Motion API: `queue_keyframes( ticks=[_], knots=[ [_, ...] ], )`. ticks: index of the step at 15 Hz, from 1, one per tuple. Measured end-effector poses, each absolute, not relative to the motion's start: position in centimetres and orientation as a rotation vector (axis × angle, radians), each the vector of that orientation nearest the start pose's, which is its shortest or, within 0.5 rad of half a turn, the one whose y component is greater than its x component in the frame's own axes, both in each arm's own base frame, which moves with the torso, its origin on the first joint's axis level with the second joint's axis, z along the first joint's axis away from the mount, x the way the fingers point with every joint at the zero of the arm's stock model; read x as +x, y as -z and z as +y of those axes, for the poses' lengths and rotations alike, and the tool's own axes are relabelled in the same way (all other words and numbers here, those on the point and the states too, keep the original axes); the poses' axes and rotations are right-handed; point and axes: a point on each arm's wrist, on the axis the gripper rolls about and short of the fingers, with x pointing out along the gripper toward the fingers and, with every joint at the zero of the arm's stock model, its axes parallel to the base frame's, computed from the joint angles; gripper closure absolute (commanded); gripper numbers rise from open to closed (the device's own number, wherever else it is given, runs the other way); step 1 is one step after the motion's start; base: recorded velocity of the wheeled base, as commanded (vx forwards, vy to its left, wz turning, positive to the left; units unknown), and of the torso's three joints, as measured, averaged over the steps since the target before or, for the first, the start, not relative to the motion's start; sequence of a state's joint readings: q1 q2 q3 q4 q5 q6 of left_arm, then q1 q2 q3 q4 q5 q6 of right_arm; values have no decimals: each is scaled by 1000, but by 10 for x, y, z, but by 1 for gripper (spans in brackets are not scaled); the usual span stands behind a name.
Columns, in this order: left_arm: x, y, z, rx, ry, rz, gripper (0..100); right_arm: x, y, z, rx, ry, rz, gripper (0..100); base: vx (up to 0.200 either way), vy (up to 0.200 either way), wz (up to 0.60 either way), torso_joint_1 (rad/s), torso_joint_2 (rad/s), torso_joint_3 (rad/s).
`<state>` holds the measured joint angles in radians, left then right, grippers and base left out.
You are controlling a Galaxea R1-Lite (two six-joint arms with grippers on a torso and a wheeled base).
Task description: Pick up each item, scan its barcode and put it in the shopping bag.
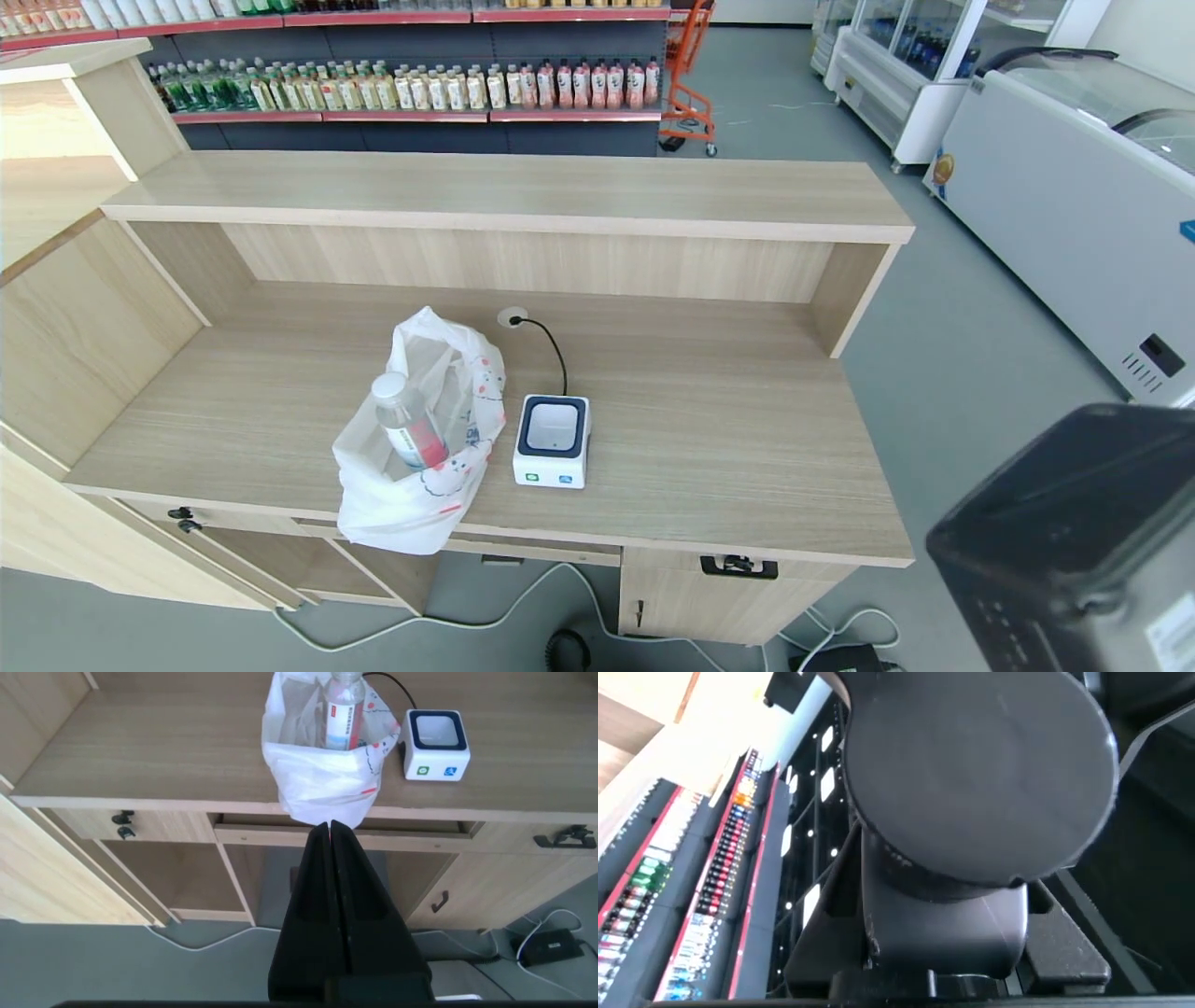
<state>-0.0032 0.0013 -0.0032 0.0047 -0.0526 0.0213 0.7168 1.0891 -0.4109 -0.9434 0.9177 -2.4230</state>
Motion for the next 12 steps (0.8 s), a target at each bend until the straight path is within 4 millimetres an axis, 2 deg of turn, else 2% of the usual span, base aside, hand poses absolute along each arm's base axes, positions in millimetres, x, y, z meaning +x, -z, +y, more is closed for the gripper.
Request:
queue_keyframes(
  ticks=[12],
  knots=[
    [-23,-76,-1,21,56,2,100,89,-236,96,2365,537,2640,100,0,0,0,0,0,0]
  ],
)
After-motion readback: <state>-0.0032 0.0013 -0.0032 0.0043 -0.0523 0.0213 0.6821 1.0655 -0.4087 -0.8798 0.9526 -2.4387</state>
